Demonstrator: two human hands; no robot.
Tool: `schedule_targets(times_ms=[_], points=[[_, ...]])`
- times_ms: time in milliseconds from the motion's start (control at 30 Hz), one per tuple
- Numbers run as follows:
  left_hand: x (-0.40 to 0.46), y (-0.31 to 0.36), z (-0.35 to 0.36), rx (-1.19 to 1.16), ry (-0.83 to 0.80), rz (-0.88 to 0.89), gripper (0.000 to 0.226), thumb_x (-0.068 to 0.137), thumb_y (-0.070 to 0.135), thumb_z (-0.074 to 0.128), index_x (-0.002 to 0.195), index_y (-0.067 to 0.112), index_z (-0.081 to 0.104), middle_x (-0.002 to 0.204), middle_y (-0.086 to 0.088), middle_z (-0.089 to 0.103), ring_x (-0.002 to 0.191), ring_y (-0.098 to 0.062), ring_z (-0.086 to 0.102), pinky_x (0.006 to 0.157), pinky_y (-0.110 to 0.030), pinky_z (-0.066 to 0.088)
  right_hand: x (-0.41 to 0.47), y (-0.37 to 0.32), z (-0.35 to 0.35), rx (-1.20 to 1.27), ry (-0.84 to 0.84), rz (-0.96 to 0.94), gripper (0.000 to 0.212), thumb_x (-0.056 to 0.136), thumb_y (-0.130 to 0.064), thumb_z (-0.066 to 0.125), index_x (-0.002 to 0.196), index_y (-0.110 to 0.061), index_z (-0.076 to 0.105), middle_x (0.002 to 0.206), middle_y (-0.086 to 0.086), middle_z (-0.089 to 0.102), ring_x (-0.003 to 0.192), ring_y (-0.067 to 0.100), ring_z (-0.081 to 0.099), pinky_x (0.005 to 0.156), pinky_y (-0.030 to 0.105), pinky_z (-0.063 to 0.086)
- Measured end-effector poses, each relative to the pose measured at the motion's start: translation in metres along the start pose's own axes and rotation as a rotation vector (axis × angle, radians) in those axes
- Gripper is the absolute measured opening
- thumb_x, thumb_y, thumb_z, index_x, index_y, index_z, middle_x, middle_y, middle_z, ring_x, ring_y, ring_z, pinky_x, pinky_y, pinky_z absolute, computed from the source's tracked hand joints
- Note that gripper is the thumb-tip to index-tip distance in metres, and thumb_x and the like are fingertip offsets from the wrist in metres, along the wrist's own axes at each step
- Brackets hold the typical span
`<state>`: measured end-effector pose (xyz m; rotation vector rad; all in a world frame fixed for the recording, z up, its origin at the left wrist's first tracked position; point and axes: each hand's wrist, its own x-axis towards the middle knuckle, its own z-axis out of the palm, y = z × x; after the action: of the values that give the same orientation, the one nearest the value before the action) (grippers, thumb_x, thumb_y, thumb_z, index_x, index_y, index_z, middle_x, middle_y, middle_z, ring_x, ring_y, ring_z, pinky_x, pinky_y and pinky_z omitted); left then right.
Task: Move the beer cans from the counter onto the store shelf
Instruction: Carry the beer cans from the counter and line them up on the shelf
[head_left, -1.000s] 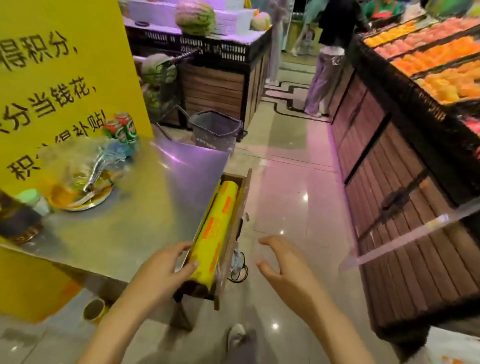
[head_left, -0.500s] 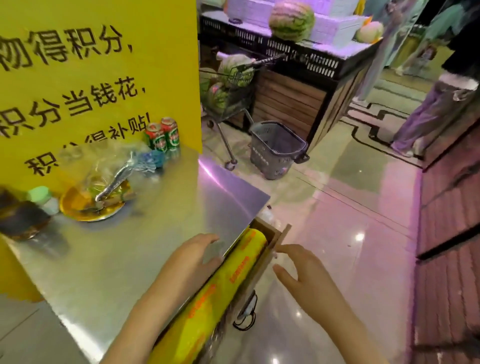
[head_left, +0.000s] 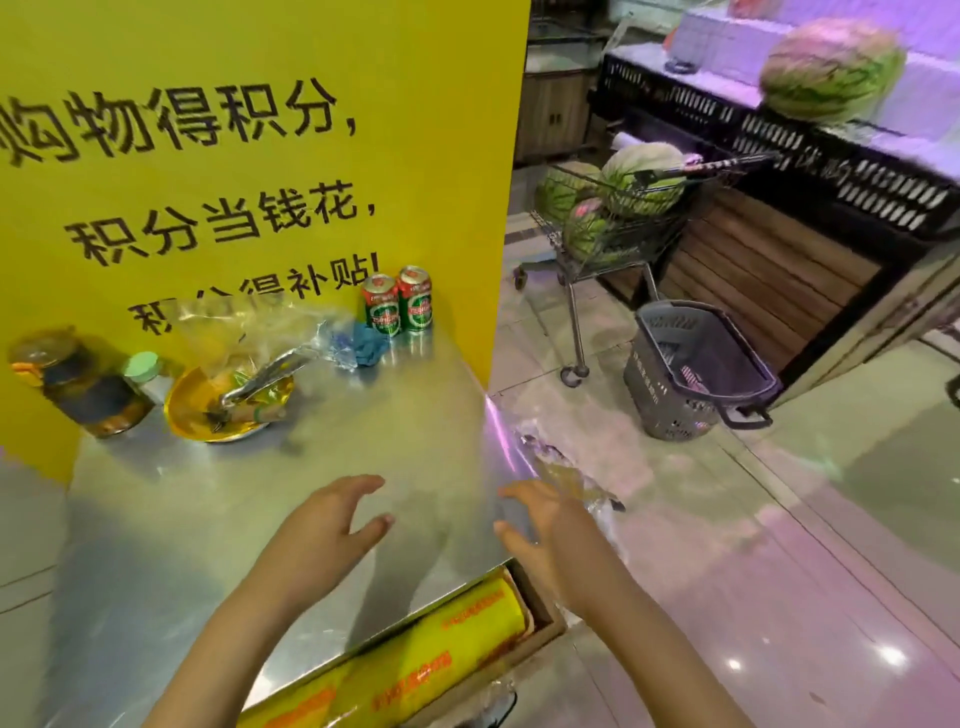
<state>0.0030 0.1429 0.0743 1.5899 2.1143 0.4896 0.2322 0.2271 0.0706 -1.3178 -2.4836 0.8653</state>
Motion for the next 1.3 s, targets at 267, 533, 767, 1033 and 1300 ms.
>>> schedule_targets(times_ms=[267, 533, 767, 1033, 1300], points=[[0.069, 0.016, 0.002, 0.032, 0.061, -0.075, 0.046, 0.09, 0.038, 0.055, 0.131, 0.02, 0.048, 0.132, 0.001, 0.054, 0.117, -0.014, 0.052, 0.092, -0.025, 0.039, 0.116, 0.025, -0.014, -0.013, -0.177, -0.039, 0.041, 0.093, -0.028, 0.05, 0.133, -0.017, 0.046, 0.137, 0.003, 0.048, 0.124, 0.022, 0.045, 0.1, 0.028, 0.035], [0.172, -0.015, -0.025, 0.068, 0.092, -0.056, 0.052, 0.09, 0.036, 0.056, 0.136, 0.015, 0.043, 0.135, -0.006, 0.051, 0.123, -0.022, 0.048, 0.096, -0.03, 0.037, 0.229, 0.03, 0.009, 0.177, -0.184, 0.131, 0.041, 0.091, -0.022, 0.056, 0.13, -0.011, 0.049, 0.13, 0.007, 0.053, 0.123, 0.024, 0.048, 0.098, 0.026, 0.036], [0.269, -0.055, -0.047, 0.084, 0.251, -0.061, 0.058, 0.087, 0.031, 0.06, 0.136, 0.01, 0.038, 0.135, -0.008, 0.046, 0.124, -0.023, 0.042, 0.098, -0.032, 0.037, 0.333, 0.008, 0.018, 0.362, -0.021, 0.139, 0.064, 0.087, -0.018, 0.063, 0.141, -0.011, 0.031, 0.144, 0.011, 0.039, 0.131, 0.025, 0.04, 0.105, 0.035, 0.035], [0.36, -0.08, -0.038, 0.082, 0.303, -0.073, 0.065, 0.08, 0.036, 0.066, 0.133, 0.008, 0.039, 0.128, -0.012, 0.05, 0.119, -0.028, 0.045, 0.095, -0.036, 0.04, 0.438, 0.008, 0.045, 0.319, 0.097, 0.088, 0.069, 0.074, -0.013, 0.072, 0.134, -0.011, 0.038, 0.129, 0.012, 0.049, 0.12, 0.025, 0.048, 0.098, 0.035, 0.041], [0.388, -0.091, -0.026, 0.019, 0.332, -0.157, 0.069, 0.074, 0.039, 0.073, 0.127, 0.009, 0.042, 0.125, -0.01, 0.046, 0.114, -0.026, 0.049, 0.086, -0.036, 0.045, 0.475, 0.021, 0.061, 0.335, 0.13, 0.101, 0.087, 0.058, -0.037, 0.076, 0.133, -0.013, 0.039, 0.126, 0.011, 0.051, 0.114, 0.025, 0.052, 0.095, 0.043, 0.047]])
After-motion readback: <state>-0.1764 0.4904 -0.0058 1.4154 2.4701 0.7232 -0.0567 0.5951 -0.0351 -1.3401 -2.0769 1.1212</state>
